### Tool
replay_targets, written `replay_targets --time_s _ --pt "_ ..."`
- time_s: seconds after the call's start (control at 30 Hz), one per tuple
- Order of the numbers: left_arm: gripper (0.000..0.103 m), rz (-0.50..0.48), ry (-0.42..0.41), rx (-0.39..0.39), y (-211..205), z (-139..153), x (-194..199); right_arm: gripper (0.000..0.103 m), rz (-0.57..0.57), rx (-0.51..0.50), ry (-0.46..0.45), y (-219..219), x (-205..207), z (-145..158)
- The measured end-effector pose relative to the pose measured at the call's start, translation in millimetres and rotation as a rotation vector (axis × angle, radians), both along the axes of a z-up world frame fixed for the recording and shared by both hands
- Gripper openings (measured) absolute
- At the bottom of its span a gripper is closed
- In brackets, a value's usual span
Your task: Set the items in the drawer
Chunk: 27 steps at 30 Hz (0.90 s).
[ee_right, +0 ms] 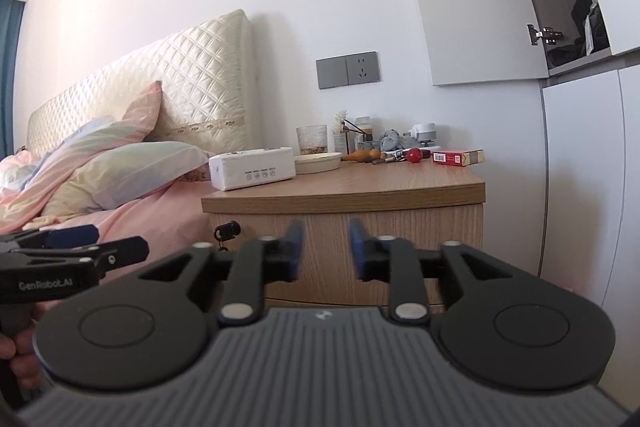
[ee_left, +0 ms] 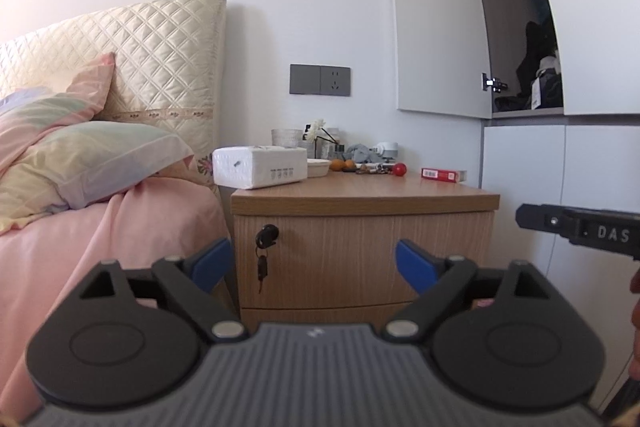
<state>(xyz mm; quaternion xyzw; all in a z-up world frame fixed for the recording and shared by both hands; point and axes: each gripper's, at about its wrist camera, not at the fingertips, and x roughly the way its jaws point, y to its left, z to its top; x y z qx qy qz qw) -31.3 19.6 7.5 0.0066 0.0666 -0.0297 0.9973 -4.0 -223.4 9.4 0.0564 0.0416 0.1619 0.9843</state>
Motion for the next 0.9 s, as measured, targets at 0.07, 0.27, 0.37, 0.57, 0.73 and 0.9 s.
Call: replay_targets --time_s 0.07,0.27,0.37,0.57,0.73,0.9 --pt "0.095 -0.001 -0.004 0.001 -0.3 0.4 -0.8 0.066 0.002 0.002 -0.005 -0.3 -1.6 0.1" --pt "0.101 0.017 -0.028 0.012 -1.3 1.8 -3.1 0.088 -0.01 -0.003 -0.025 -2.7 -5.9 -0.5" --pt "0.102 0.022 -0.035 0.027 -3.5 2.5 -4.0 0.088 -0.015 -0.004 -0.021 -3.7 -6.2 -0.9" --pt "0.102 0.015 -0.022 0.046 -8.5 1.3 -4.0 0.088 -0.016 -0.016 -0.023 -1.4 -6.6 -1.5" --pt "0.102 0.022 -0.027 0.047 -9.0 1.2 -5.0 0.088 -0.016 -0.018 -0.022 -0.5 -6.6 -1.7" --pt "0.102 0.036 -0.039 0.039 -7.1 2.1 -7.0 0.088 -0.026 -0.015 -0.028 -1.7 -7.6 -1.9"
